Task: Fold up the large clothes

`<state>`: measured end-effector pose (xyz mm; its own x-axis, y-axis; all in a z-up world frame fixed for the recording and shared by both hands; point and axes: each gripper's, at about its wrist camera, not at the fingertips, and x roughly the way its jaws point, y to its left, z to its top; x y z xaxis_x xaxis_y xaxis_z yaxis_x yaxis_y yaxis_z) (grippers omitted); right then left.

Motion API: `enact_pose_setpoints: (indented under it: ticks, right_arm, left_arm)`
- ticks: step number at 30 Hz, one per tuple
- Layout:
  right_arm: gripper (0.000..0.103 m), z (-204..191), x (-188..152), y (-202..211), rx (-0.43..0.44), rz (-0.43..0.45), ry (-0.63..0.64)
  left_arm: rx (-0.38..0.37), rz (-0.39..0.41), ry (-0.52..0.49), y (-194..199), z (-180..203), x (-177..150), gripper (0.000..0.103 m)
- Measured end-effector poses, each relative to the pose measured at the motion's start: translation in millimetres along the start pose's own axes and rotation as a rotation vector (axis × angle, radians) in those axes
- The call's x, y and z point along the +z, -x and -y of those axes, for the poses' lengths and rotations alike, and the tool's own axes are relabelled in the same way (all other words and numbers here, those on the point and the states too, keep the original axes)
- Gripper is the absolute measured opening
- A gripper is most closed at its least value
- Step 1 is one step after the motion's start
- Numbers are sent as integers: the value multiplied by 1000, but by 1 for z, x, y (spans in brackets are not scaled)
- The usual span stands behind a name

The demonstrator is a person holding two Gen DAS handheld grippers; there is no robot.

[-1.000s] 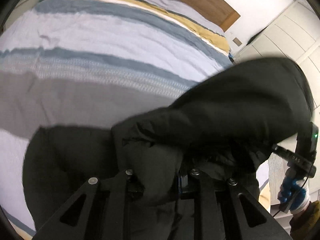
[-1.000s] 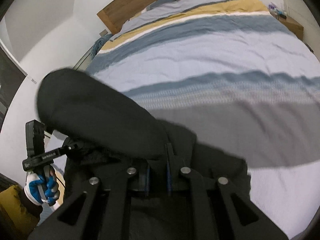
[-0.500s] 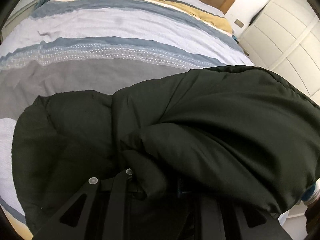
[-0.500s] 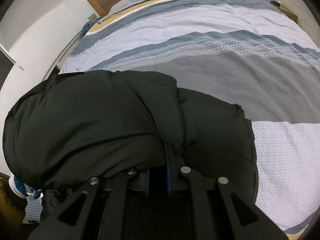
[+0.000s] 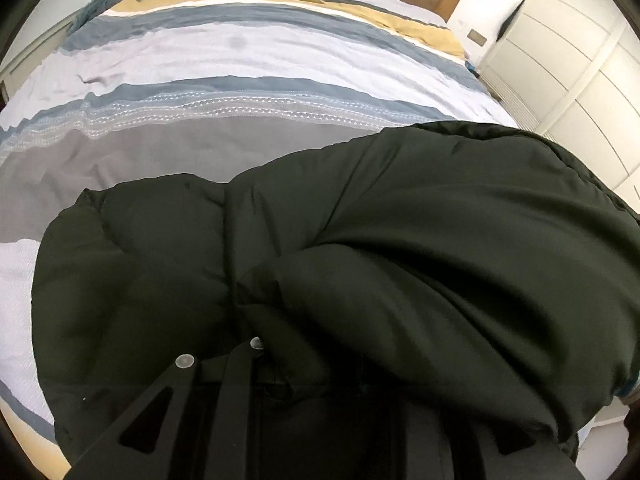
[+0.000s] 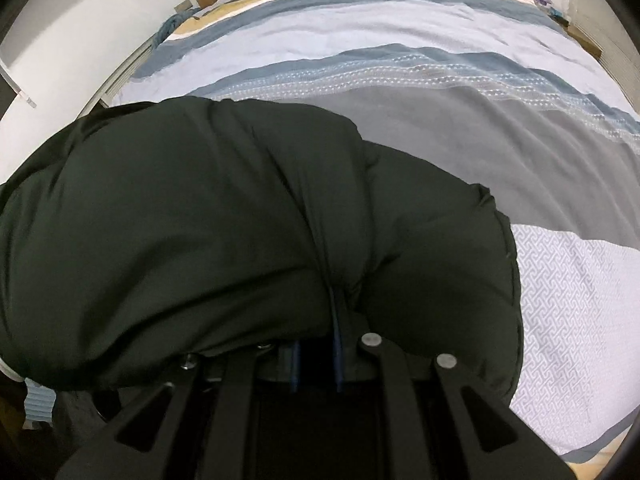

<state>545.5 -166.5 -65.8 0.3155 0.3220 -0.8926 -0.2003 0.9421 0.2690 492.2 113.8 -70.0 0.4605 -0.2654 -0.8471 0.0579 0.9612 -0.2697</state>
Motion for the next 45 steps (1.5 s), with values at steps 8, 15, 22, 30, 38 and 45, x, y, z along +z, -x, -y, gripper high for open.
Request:
enact_pose_setpoints:
  ticks: [8,15,22,30,38,45]
  right_arm:
    - [12,0,-4,5,-6,16,-14]
    - [13,0,-3,6,-15,28,-19]
    - [34,-3,-7,19,-47,33,-2]
    - [42,-6,-18,54,-92,47,18]
    - [42,-5,11,107,-101,167,-60]
    - [43,-48,54,107,-11,202,-24]
  left_arm:
    - [8,32,-12,6,2,-1,30]
    - [13,35,-26,6,3,-3,27]
    - [7,27,-24,11,2,-3,29]
    - [5,16,-34,11,3,-2,28]
    - [0,-1,-38,17,1,2,29]
    - [12,-1,-19,46,-6,-5,54]
